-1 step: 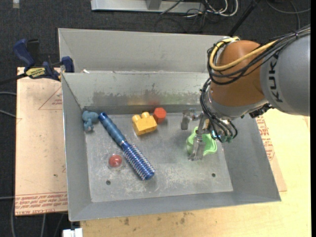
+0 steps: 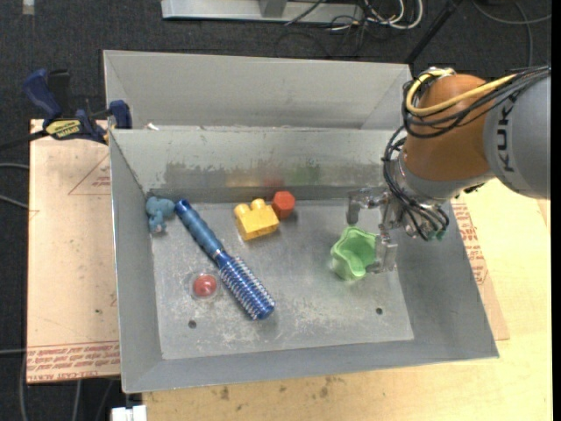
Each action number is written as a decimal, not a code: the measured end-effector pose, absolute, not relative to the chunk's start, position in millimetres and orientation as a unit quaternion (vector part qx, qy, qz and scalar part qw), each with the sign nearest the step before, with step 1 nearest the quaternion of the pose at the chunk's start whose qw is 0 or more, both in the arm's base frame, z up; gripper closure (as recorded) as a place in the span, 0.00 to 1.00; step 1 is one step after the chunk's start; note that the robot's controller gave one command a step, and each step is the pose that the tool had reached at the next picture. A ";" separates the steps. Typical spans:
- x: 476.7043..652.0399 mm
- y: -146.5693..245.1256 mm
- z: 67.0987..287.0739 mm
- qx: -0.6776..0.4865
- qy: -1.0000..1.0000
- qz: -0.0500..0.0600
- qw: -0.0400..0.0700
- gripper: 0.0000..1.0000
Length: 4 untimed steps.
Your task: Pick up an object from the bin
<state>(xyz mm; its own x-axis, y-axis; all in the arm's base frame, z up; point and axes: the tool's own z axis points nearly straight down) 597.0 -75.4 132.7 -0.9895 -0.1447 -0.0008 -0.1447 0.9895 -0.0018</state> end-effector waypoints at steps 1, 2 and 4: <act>597.5 -71.6 134.7 -0.074 0.997 0.001 0.001 1.00; 569.7 -74.7 238.7 -0.077 0.997 -0.001 0.005 1.00; 649.9 -44.0 142.1 -0.038 0.999 0.001 0.001 0.00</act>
Offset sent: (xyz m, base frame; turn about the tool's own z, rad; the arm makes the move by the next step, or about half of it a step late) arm 0.0000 0.0000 0.0000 0.0000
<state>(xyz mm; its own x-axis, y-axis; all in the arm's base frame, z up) 649.9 -44.0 142.1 -0.9970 -0.0767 -0.0020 -0.0767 0.9970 0.0014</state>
